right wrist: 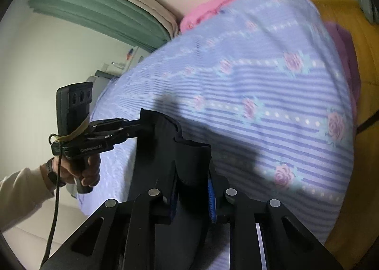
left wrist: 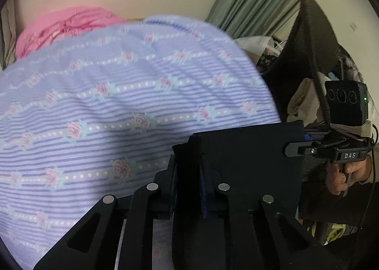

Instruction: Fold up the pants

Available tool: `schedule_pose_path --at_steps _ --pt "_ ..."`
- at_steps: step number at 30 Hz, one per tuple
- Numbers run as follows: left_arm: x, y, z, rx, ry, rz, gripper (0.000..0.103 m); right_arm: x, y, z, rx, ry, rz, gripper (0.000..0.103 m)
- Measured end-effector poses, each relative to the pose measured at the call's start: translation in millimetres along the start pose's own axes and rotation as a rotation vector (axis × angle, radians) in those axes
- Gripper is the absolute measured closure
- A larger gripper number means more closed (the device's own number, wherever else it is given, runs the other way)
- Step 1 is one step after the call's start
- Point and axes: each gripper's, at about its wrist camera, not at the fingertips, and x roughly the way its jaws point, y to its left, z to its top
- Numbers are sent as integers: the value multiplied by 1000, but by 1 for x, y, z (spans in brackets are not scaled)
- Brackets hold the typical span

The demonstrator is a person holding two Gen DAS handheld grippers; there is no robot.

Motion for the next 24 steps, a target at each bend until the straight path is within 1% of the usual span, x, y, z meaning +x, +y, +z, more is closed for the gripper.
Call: schedule_pose_path --at_steps 3,5,7,8,11,13,16,17,18,19,20,21,23,24 --pt "-29 -11 -7 22 -44 15 87 -13 29 -4 -74 -29 9 82" --pt "-52 -19 -15 33 -79 26 87 -28 54 -10 -118 -52 29 82" --pt "-83 -32 -31 45 -124 41 87 -43 70 -19 -149 -69 48 82" --pt "-92 -37 -36 46 -138 45 88 -50 83 -25 -167 -79 62 82" --pt "-140 -57 -71 58 -197 76 88 -68 122 -48 -221 -97 105 82" --pt "-169 -70 -100 63 -237 97 88 -82 155 -73 -283 -106 130 82" --pt "-218 -97 -163 75 -296 137 88 -97 196 -114 -364 -111 159 82" --pt "-226 -102 -178 76 -303 147 88 -102 216 -136 -400 -110 176 82" --pt "-238 -111 -202 79 -309 163 88 -106 230 -155 -427 -109 185 82" --pt "-245 -117 -220 83 -312 177 88 -108 244 -175 -458 -104 198 82" --pt "-254 -126 -248 89 -313 193 88 -109 257 -196 -492 -95 207 82" --pt "-258 -132 -268 90 -312 201 88 -109 269 -216 -525 -87 209 82" --pt "-261 -146 -313 86 -308 218 88 -106 289 -260 -589 -53 212 82" --pt "-260 -150 -333 85 -301 228 88 -105 294 -275 -610 -39 211 82"
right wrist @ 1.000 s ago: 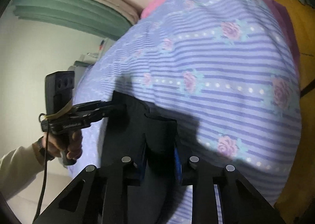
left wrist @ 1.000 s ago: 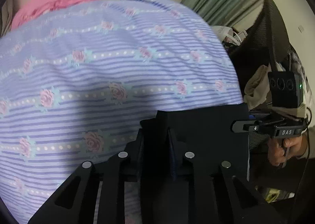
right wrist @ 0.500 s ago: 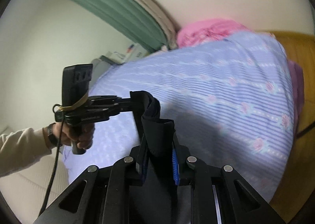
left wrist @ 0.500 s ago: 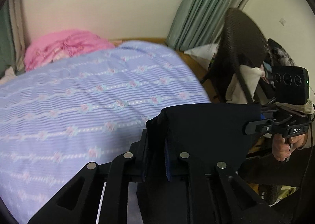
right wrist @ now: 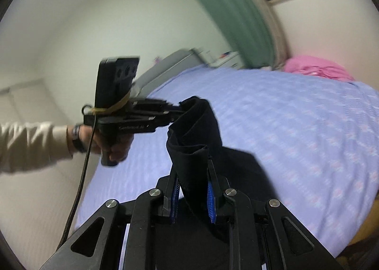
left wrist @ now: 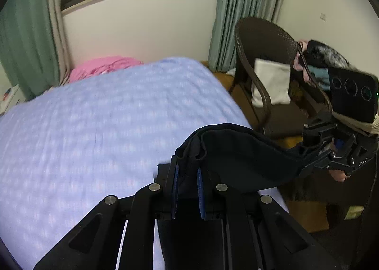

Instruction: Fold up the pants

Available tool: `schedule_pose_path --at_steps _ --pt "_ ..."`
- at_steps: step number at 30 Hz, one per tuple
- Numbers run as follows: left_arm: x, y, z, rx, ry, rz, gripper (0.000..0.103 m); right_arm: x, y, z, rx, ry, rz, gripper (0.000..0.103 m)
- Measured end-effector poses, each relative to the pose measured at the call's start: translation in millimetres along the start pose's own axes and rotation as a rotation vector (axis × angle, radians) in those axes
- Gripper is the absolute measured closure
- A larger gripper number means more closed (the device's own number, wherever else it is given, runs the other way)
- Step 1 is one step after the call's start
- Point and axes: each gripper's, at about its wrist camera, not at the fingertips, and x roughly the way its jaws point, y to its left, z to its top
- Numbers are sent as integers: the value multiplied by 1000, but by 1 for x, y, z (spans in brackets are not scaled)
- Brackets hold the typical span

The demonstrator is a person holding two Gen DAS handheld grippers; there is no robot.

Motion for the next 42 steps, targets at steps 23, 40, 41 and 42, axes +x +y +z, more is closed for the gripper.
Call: schedule_pose_path --at_steps 23,40,41,42 --pt "27 -28 -254 -214 110 208 91 103 78 -218 -326 378 -104 51" --pt "-38 -83 -220 -602 -76 449 18 63 67 -146 -374 412 -33 49" --pt "-36 -88 -215 -661 -102 477 17 60 50 -130 -380 413 -45 49" --pt "-33 -92 -212 -704 -114 502 17 60 37 -118 -380 423 -50 45"
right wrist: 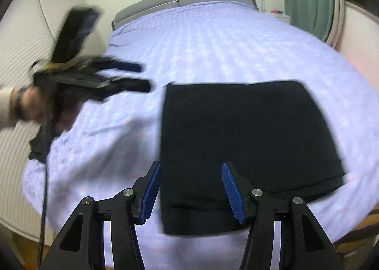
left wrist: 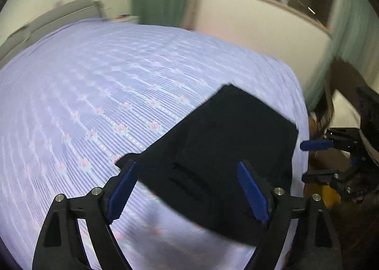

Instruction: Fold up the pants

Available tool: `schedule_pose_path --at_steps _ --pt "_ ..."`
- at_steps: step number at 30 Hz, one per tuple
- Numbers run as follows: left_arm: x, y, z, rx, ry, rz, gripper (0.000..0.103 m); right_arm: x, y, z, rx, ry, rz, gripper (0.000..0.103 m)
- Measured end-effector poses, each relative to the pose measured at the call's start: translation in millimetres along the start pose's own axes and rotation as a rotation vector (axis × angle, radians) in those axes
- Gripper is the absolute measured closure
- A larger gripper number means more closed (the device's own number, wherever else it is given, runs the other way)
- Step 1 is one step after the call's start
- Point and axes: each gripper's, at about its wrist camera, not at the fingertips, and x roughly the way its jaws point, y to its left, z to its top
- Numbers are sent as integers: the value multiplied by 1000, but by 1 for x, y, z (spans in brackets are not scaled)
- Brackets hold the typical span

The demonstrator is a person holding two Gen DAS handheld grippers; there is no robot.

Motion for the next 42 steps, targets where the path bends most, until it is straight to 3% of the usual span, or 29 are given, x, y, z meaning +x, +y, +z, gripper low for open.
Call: schedule_pose_path --at_steps 2,6,10,18,28,42 --pt "5 -9 -3 -99 -5 56 15 -3 -36 10 -2 14 -4 35" --pt "19 -31 -11 -274 -17 274 15 2 -98 34 -40 39 -58 34" --pt "34 -50 -19 -384 -1 469 14 10 -145 56 -57 54 -63 34" --pt "65 -60 -47 -618 114 586 13 52 -191 67 0 128 -5 31" --pt "82 -53 -79 -867 168 595 13 98 -231 66 219 242 135 31" --pt "93 -64 -102 -971 163 440 9 127 -228 44 258 362 363 31"
